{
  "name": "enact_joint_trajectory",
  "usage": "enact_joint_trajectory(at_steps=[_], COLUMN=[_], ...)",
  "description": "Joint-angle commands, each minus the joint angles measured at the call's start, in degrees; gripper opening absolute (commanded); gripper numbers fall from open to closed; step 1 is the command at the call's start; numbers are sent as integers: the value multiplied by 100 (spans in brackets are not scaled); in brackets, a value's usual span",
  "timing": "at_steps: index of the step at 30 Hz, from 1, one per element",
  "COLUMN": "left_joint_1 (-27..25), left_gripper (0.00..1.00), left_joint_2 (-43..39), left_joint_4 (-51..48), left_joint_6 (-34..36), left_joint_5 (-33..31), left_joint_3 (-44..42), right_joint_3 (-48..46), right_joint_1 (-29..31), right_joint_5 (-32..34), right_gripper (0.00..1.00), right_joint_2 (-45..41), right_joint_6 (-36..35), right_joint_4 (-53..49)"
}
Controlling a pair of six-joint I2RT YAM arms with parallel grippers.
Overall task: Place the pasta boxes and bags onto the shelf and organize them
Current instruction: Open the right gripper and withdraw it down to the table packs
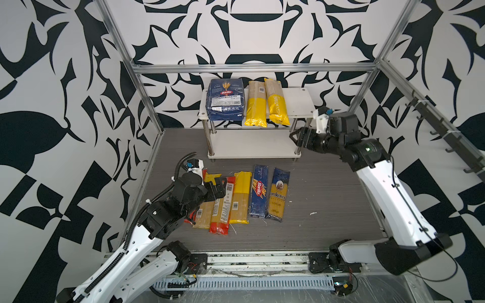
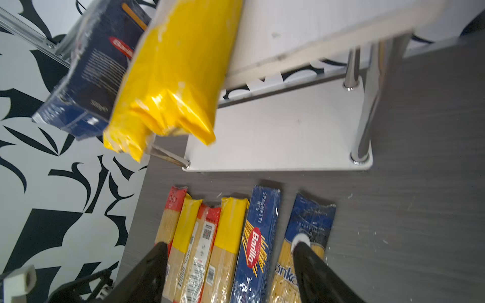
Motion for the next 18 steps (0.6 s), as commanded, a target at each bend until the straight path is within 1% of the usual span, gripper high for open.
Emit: enact_joint_trajectory(at_steps=[1,6,10,13,15,18], left_joint_1=[24,24,24,24,24,24], left_gripper=[99,100,99,99,99,100], left_joint_2=[-119,-226,-199,-191,-218,-330], left_joint_4=[-329,-316,-302,-238,-174,-83], left_joint_6=[-148,-318,-516,-660,-750,-880], left_joint_5=[-43,97,307,452,502,564], left_joint_3=[-88,-303,-542,-754,-907,-1110], right_joint_3=[-801,-2235,-3244,-3972,-4362,-4617], right_joint_1=[104,361,684,1089,1466,2158], right_joint_5=[-23,203,406,566,683,1130], right_gripper=[78,78,78,78,78,78], right_joint_2=[-594,-1318,-1793,-2031,-2048,-1868], right_joint_6=[195,395,711,997,1222,1443], right_joint_4=[506,608,838,1138,1419,1704])
